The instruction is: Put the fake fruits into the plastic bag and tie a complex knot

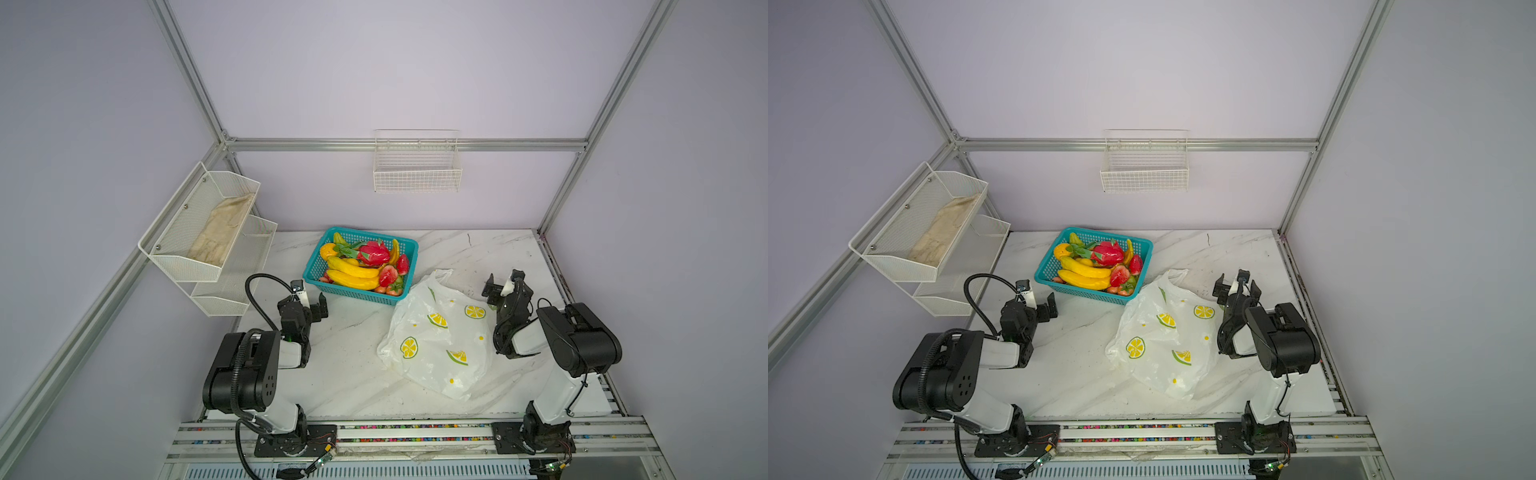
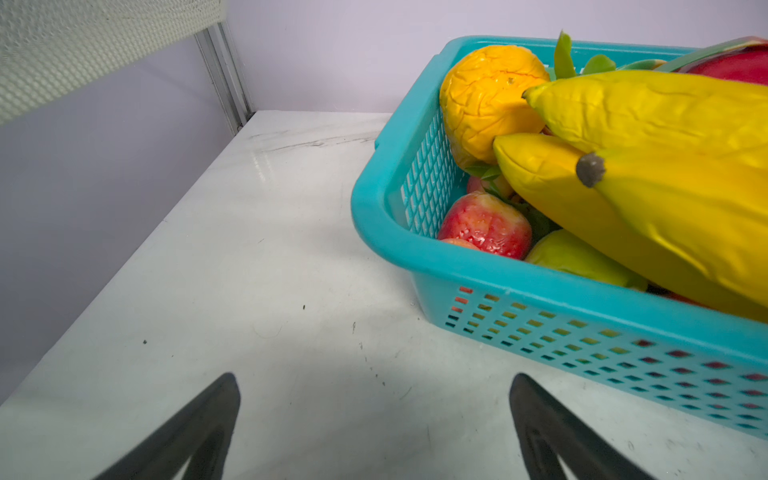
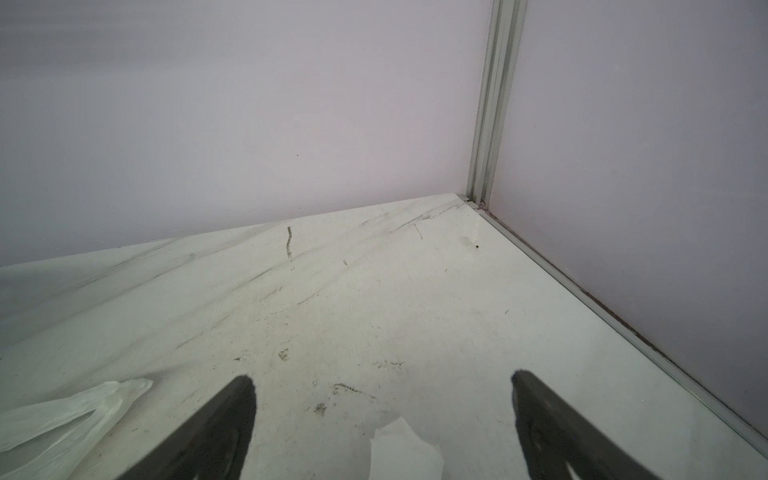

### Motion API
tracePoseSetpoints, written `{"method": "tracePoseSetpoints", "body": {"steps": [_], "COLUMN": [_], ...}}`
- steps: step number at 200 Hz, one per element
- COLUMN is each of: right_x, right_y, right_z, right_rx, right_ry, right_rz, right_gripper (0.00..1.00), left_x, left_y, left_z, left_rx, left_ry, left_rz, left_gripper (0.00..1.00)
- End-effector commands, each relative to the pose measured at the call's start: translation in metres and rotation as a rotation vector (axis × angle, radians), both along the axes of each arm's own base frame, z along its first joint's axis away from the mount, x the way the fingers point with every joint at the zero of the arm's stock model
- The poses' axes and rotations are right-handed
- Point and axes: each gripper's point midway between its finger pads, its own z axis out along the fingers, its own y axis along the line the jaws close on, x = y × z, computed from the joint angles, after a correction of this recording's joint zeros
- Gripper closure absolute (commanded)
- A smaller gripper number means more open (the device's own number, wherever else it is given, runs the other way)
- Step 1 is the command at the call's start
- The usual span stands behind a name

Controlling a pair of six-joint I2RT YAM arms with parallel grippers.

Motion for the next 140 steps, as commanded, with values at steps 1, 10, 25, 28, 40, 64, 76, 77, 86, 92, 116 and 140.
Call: {"method": "tracePoseSetpoints", "body": {"steps": [1,10,25,28,40,64,76,77,86,92,116,140], "right_x": [0.002,0.003,-0.001,-0.003,-0.011,-0.031,-0.040,-0.040,-0.043,-0.041,-0.029,-0.030], "right_y": [-0.003,-0.003,-0.009,-0.010,-0.015,-0.032,-0.039,-0.039,-0.037,-0.033,0.012,0.054], "right_z": [0.015,0.016,0.019,0.022,0.034,0.073,0.086,0.084,0.097,0.100,0.091,0.078], "right_rx": [-0.001,-0.001,-0.001,0.000,0.011,0.070,0.199,0.202,0.269,0.300,0.385,0.354], "right_ry": [-0.052,-0.055,-0.067,-0.077,-0.102,-0.153,-0.166,-0.158,-0.145,-0.113,0.020,0.160], "right_rz": [-0.010,-0.010,-0.043,-0.055,-0.080,-0.176,-0.216,-0.218,-0.209,-0.189,0.004,0.118], "right_gripper": [0.03,0.03,0.03,0.03,0.03,0.03,0.03,0.03,0.03,0.03,0.07,0.07], "left_x": [0.009,0.009,0.008,0.007,0.001,-0.018,-0.030,-0.031,-0.035,-0.036,-0.039,-0.045], "left_y": [-0.001,-0.001,-0.001,0.000,0.006,0.030,0.041,0.041,0.034,0.025,-0.022,-0.075], "left_z": [0.020,0.021,0.022,0.022,0.035,0.076,0.090,0.090,0.100,0.105,0.126,0.148], "left_rx": [0.016,0.015,0.016,0.016,0.015,-0.045,-0.172,-0.177,-0.212,-0.235,-0.375,-0.498], "left_ry": [-0.065,-0.067,-0.076,-0.081,-0.114,-0.136,-0.133,-0.129,-0.122,-0.121,-0.156,-0.160], "left_rz": [-0.008,-0.009,-0.006,0.002,0.034,0.207,0.312,0.313,0.279,0.233,-0.019,-0.228], "left_gripper": [0.00,0.00,0.00,0.00,0.00,0.00,0.00,0.00,0.00,0.00,0.00,0.01]}}
